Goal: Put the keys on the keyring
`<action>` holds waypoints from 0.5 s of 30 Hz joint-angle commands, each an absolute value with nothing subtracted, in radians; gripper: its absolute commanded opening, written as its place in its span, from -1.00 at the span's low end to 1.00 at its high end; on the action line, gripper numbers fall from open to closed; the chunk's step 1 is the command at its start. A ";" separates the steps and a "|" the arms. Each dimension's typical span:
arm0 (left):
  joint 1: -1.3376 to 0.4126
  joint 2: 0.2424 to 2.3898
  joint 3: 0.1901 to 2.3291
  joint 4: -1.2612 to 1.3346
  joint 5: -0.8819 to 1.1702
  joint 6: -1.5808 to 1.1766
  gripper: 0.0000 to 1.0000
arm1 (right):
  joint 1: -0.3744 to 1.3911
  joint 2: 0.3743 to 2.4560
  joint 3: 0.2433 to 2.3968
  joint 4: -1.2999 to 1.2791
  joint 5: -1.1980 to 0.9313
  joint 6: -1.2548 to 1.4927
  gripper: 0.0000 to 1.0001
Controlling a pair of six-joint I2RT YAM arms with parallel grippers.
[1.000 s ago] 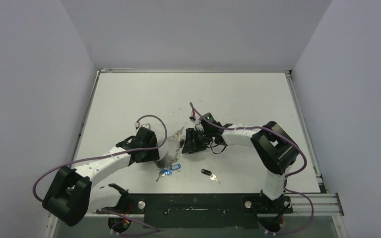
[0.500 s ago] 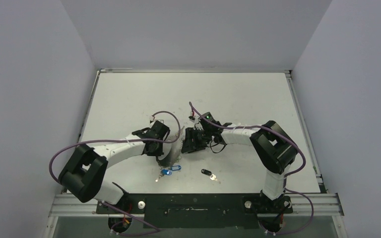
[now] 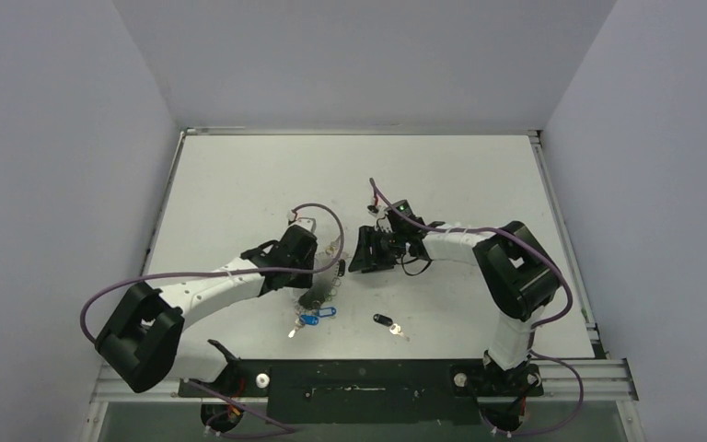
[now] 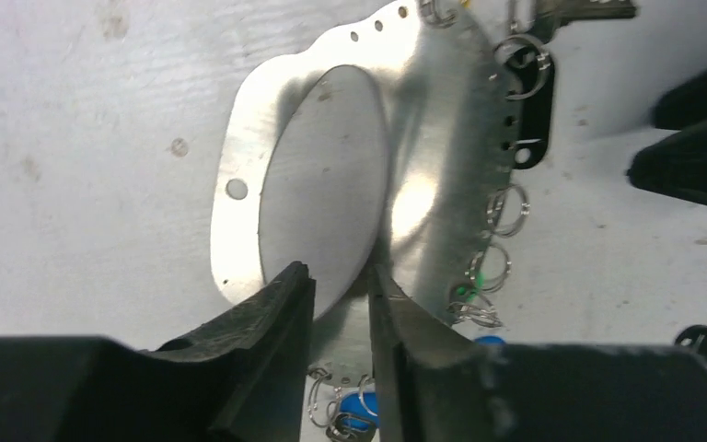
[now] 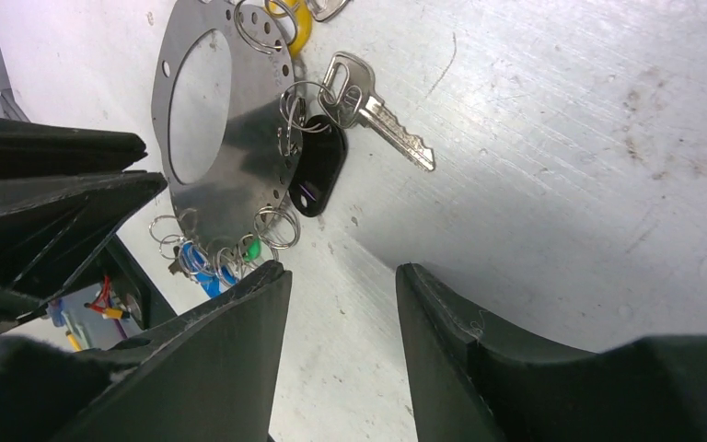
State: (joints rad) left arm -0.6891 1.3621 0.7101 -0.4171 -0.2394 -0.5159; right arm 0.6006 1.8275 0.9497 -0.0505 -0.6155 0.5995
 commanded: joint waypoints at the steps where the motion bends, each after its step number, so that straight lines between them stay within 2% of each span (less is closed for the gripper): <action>1: -0.683 1.324 0.686 -0.227 -0.152 -0.527 -0.37 | 0.590 1.830 0.903 -0.090 -0.548 0.579 -0.03; 4: -0.636 1.352 0.677 -0.173 -0.072 -0.549 -0.21 | 0.597 1.855 0.885 -0.027 -0.573 0.620 -0.06; 10: -0.515 1.400 0.633 -0.023 0.161 -0.585 -0.07 | 0.635 1.927 0.867 0.125 -0.609 0.719 -0.08; 15: -0.468 1.458 0.592 0.122 0.269 -0.634 -0.06 | 0.640 2.000 0.868 0.274 -0.638 0.818 -0.30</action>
State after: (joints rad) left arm -0.4946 1.4185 0.6117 -0.0601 0.1242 -0.5827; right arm 0.6289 1.9049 0.9047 0.2153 -0.6872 0.7506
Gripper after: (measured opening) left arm 0.470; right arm 0.385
